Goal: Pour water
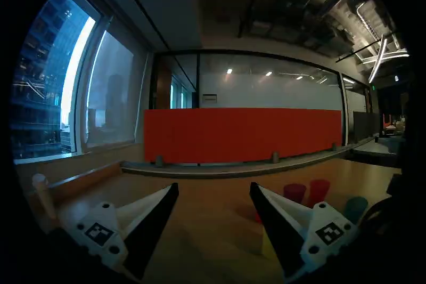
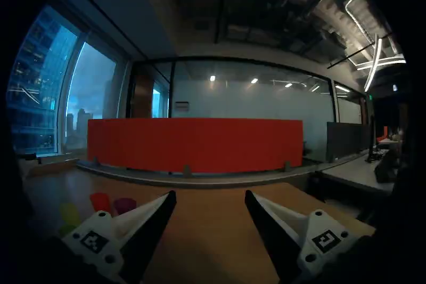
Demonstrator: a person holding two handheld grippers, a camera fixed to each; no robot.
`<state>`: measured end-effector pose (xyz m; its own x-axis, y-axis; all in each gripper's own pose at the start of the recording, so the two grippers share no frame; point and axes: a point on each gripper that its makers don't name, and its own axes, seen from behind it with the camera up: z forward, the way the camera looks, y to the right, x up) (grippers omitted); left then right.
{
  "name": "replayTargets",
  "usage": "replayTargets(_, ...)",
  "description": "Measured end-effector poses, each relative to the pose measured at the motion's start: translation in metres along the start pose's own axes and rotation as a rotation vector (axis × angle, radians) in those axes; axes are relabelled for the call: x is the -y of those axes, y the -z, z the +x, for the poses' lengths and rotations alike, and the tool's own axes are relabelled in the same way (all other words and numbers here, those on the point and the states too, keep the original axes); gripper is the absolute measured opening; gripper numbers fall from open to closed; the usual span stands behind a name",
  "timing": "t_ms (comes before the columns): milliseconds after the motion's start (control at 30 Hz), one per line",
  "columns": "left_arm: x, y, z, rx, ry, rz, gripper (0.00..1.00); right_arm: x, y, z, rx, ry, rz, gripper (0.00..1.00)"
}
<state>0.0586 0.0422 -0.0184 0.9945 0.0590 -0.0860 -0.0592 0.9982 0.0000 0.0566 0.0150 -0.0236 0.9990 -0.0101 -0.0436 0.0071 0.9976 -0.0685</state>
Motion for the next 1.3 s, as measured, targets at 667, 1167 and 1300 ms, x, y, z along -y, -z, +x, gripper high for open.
replayTargets(667, 0.022, 0.002, -0.035, -0.009, 0.021, 0.019, 1.00, 0.002, 0.009, 0.002, 0.014, -0.004, -0.013, 1.00)
replayTargets(1167, 0.029, -0.001, -0.047, -0.015, 0.017, 0.014, 1.00, 0.012, 0.008, 0.012, 0.009, 0.009, -0.002, 1.00)
replayTargets(1300, 0.030, -0.002, -0.050, -0.010, 0.012, 0.016, 1.00, 0.012, 0.008, 0.011, 0.012, 0.007, -0.002, 1.00)
